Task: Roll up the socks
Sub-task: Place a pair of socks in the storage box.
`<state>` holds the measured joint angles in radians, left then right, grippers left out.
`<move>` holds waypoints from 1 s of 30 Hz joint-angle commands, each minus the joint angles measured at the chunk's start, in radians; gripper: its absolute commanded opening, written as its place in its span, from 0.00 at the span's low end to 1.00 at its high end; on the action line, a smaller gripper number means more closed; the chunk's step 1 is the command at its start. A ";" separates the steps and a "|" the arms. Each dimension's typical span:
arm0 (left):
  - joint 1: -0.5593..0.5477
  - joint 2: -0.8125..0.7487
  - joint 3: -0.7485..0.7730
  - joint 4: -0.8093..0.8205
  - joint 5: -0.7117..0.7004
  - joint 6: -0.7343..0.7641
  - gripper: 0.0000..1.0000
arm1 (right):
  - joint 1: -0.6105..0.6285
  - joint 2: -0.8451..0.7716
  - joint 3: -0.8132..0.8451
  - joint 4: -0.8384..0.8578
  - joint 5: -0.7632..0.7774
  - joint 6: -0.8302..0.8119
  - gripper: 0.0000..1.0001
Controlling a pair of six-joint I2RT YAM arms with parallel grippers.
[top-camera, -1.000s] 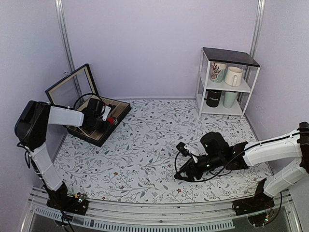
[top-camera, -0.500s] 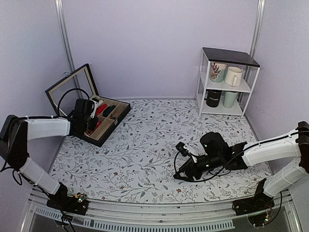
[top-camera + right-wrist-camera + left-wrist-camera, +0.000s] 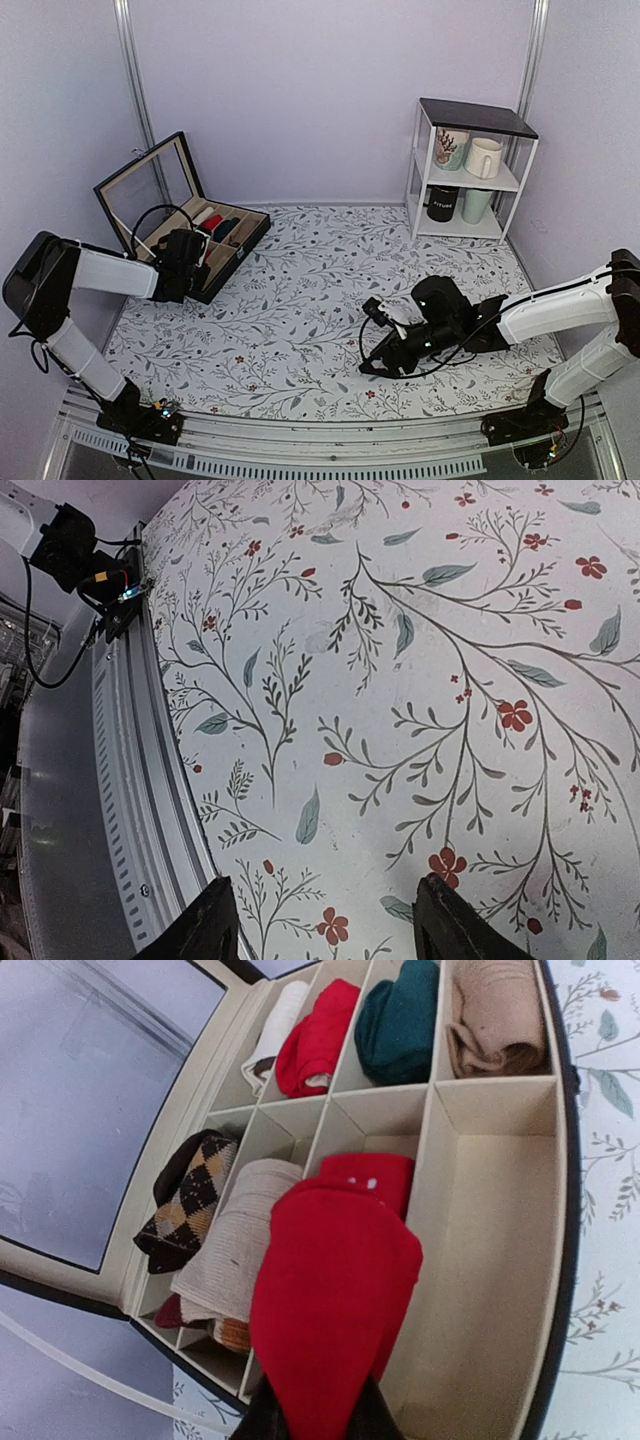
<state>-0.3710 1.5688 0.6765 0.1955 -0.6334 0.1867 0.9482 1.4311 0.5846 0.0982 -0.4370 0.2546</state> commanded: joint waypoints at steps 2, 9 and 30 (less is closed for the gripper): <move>-0.034 -0.045 -0.070 0.167 0.039 -0.015 0.00 | -0.006 0.019 0.029 0.015 -0.015 0.008 0.61; -0.047 0.005 -0.061 0.216 0.075 0.009 0.00 | -0.006 0.019 0.035 0.006 -0.017 0.008 0.61; -0.023 0.197 0.118 -0.057 0.266 -0.053 0.00 | -0.005 0.011 0.027 -0.014 -0.020 0.021 0.61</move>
<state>-0.4099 1.7405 0.7338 0.3233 -0.4816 0.1864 0.9482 1.4349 0.5983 0.0967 -0.4477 0.2630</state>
